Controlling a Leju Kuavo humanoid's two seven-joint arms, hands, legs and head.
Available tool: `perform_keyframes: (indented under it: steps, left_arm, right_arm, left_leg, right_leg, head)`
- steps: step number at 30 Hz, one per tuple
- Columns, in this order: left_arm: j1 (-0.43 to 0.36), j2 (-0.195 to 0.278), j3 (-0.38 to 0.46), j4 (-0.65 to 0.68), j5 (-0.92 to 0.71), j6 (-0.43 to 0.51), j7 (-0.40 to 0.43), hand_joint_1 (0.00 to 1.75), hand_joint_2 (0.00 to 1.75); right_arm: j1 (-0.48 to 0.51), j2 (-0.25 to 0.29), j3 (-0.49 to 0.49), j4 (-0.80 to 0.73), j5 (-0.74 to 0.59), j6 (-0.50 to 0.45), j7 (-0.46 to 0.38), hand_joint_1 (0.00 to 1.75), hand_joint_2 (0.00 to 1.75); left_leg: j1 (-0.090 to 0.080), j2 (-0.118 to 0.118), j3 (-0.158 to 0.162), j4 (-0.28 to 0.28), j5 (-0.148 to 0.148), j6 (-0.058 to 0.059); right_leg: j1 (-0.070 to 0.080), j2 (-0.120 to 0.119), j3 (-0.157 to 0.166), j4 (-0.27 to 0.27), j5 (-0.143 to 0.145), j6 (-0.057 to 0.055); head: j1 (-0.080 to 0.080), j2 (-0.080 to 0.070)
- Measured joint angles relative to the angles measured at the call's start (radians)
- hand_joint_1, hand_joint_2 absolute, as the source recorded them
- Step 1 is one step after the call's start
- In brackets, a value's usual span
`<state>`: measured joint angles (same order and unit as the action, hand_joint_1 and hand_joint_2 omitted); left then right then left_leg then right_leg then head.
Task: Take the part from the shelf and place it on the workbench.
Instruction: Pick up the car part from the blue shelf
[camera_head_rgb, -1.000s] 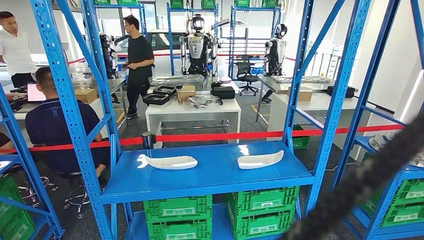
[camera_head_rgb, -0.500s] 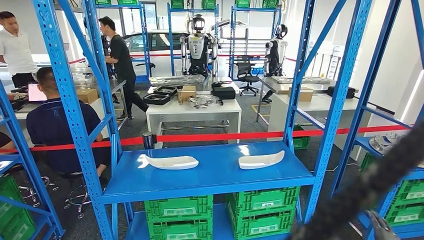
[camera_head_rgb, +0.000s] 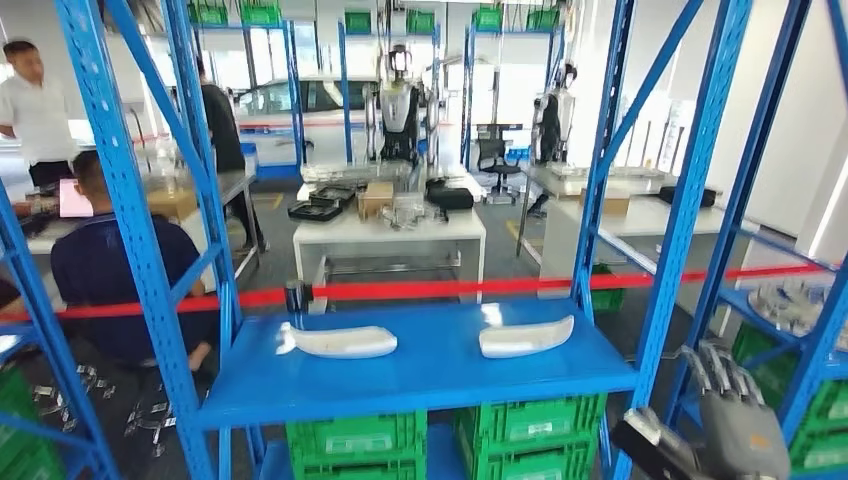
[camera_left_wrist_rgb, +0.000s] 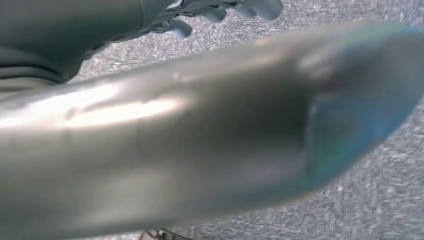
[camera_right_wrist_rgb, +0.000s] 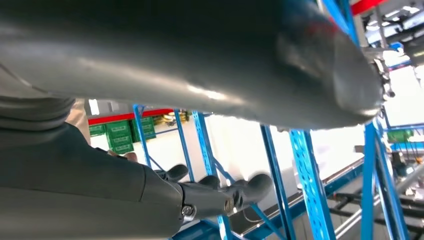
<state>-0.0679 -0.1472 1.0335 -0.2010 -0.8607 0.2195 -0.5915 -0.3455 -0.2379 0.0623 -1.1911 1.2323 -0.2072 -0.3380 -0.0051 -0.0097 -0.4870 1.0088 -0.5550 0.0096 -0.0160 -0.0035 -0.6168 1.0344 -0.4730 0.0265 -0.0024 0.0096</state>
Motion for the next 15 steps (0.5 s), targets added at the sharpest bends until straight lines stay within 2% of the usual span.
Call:
perform_keyframes:
  steps: [2, 3, 4, 6, 8, 9, 10, 11, 12, 13, 14, 15]
  left_arm:
    - [-0.002, 0.000, 0.001, 0.001, -0.002, -0.003, -0.004, 0.00, 0.00]
    - [-0.004, -0.001, 0.001, 0.001, -0.004, -0.003, -0.006, 0.00, 0.00]
    - [-0.007, -0.001, 0.001, 0.001, -0.007, -0.004, -0.006, 0.00, 0.00]
    - [-0.009, -0.002, 0.001, 0.002, -0.011, -0.005, -0.007, 0.00, 0.00]
    - [-0.007, -0.002, 0.001, 0.003, -0.012, -0.005, -0.006, 0.00, 0.00]
    - [-0.006, -0.002, 0.002, 0.003, -0.012, -0.005, -0.006, 0.00, 0.00]
    - [-0.004, -0.002, 0.002, 0.004, -0.012, -0.004, -0.005, 0.00, 0.00]
    - [-0.003, -0.002, 0.003, 0.004, -0.012, -0.004, -0.005, 0.00, 0.00]
    - [0.000, -0.002, 0.003, 0.005, -0.011, -0.003, -0.005, 0.00, 0.00]
    - [0.003, -0.002, 0.004, 0.006, -0.011, -0.003, -0.004, 0.00, 0.00]
    - [0.007, -0.001, 0.005, 0.007, -0.010, -0.001, -0.002, 0.00, 0.00]
    - [0.009, -0.001, 0.007, 0.008, -0.006, 0.005, 0.003, 0.00, 0.00]
  right_arm:
    - [0.005, -0.006, 0.006, -0.020, 0.000, 0.000, 0.001, 0.00, 0.00]
    - [0.007, -0.009, 0.007, -0.030, 0.000, -0.001, 0.001, 0.00, 0.00]
    - [0.009, -0.012, 0.009, -0.038, 0.000, -0.001, 0.001, 0.00, 0.00]
    - [0.017, -0.015, 0.011, -0.053, -0.001, -0.002, 0.001, 0.00, 0.00]
    - [0.029, -0.015, 0.013, -0.064, -0.001, -0.002, 0.001, 0.00, 0.00]
    - [0.034, -0.015, 0.013, -0.069, -0.001, -0.002, 0.001, 0.00, 0.00]
    - [0.038, -0.015, 0.014, -0.072, -0.001, -0.001, 0.001, 0.00, 0.00]
    - [0.039, -0.015, 0.015, -0.074, -0.001, -0.001, 0.001, 0.00, 0.00]
    - [0.041, -0.015, 0.017, -0.075, -0.001, -0.001, 0.002, 0.00, 0.00]
    - [0.043, -0.015, 0.020, -0.075, -0.001, 0.001, 0.002, 0.00, 0.00]
    - [0.045, -0.015, 0.023, -0.075, -0.002, 0.002, 0.002, 0.00, 0.00]
    - [0.044, -0.014, 0.026, -0.075, -0.004, 0.005, 0.000, 0.00, 0.00]
  left_leg:
    - [0.000, 0.003, 0.013, 0.008, -0.003, -0.013]
    - [0.000, 0.004, 0.009, 0.034, 0.004, -0.019]
    - [0.001, 0.005, -0.014, 0.076, 0.012, -0.025]
    - [0.004, 0.005, -0.103, 0.204, 0.011, -0.035]
    - [0.007, 0.006, -0.202, 0.295, -0.044, -0.040]
    - [0.008, 0.006, -0.237, 0.304, -0.078, -0.042]
    - [0.008, 0.006, -0.261, 0.286, -0.098, -0.043]
    - [0.008, 0.007, -0.273, 0.246, -0.090, -0.043]
    - [0.008, 0.009, -0.278, 0.186, -0.027, -0.041]
    - [0.007, 0.013, -0.280, 0.125, 0.061, -0.038]
    - [0.008, 0.018, -0.275, 0.083, 0.144, -0.033]
    - [0.005, 0.022, -0.269, 0.062, 0.204, -0.028]
  right_leg:
    - [-0.001, 0.003, 0.018, -0.010, -0.008, -0.016]
    - [-0.003, 0.005, 0.031, -0.012, -0.013, -0.024]
    - [-0.005, 0.005, 0.048, -0.013, -0.021, -0.032]
    - [-0.007, 0.005, 0.080, -0.017, -0.045, -0.041]
    - [-0.010, 0.007, 0.117, -0.019, -0.074, -0.041]
    - [-0.013, 0.009, 0.139, -0.021, -0.091, -0.039]
    - [-0.016, 0.011, 0.164, -0.023, -0.109, -0.036]
    - [-0.020, 0.013, 0.189, -0.026, -0.128, -0.033]
    - [-0.022, 0.014, 0.213, -0.030, -0.147, -0.028]
    - [-0.022, 0.016, 0.238, -0.033, -0.167, -0.024]
    - [-0.022, 0.021, 0.259, -0.037, -0.185, -0.017]
    - [-0.020, 0.026, 0.280, -0.045, -0.202, -0.009]
  head:
    - [-0.002, 0.001]
    - [-0.003, 0.000]
    - [-0.004, 0.000]
    - [-0.006, 0.000]
    - [-0.006, 0.000]
    - [-0.006, 0.000]
    - [-0.006, 0.000]
    - [-0.006, 0.000]
    - [-0.006, -0.001]
    - [-0.007, -0.002]
    - [-0.006, -0.003]
    - [-0.003, -0.005]
